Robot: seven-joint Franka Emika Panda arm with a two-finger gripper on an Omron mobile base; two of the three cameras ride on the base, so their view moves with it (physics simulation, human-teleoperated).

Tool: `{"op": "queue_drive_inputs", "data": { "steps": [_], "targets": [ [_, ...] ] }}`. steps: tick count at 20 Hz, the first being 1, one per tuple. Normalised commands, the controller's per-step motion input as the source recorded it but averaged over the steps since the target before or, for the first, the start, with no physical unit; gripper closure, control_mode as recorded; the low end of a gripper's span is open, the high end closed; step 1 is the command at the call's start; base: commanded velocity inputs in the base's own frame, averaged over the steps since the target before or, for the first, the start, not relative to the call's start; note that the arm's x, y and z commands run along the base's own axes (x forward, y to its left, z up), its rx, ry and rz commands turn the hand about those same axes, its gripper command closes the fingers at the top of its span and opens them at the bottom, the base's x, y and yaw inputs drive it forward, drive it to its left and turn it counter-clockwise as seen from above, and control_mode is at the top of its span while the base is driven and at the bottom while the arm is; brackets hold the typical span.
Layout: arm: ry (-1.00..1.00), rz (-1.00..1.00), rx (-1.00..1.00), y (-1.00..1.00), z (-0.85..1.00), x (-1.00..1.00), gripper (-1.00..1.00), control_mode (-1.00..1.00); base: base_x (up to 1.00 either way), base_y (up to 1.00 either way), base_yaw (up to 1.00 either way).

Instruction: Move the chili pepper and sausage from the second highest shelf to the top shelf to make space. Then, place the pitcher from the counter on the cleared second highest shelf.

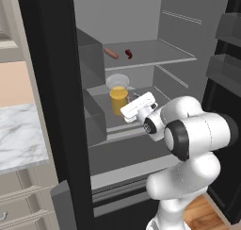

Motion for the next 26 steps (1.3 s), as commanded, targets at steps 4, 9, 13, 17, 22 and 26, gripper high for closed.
{"op": "queue_drive_inputs", "data": {
  "steps": [4,9,13,17,22,26],
  "targets": [
    [0.12,-0.1,-0.03,-0.1,-0.03,0.0,-1.0,-1.0,0.0,0.0,0.0],
    [0.16,-0.13,0.0,-0.14,0.0,0.0,-1.0,-1.0,0.0,0.0,0.0],
    [0.18,-0.15,0.0,-0.04,0.0,0.0,-1.0,-1.0,0.0,0.0,0.0],
    [0.25,-0.15,0.0,0.0,0.13,-0.28,-1.0,-1.0,0.0,0.0,0.0],
    [0.26,-0.09,0.0,0.0,0.38,-0.67,-1.0,-1.0,0.0,0.0,0.0],
    [0.33,-0.08,0.0,0.0,0.79,-0.61,-1.0,-1.0,0.0,0.0,0.0]
  ]
}}
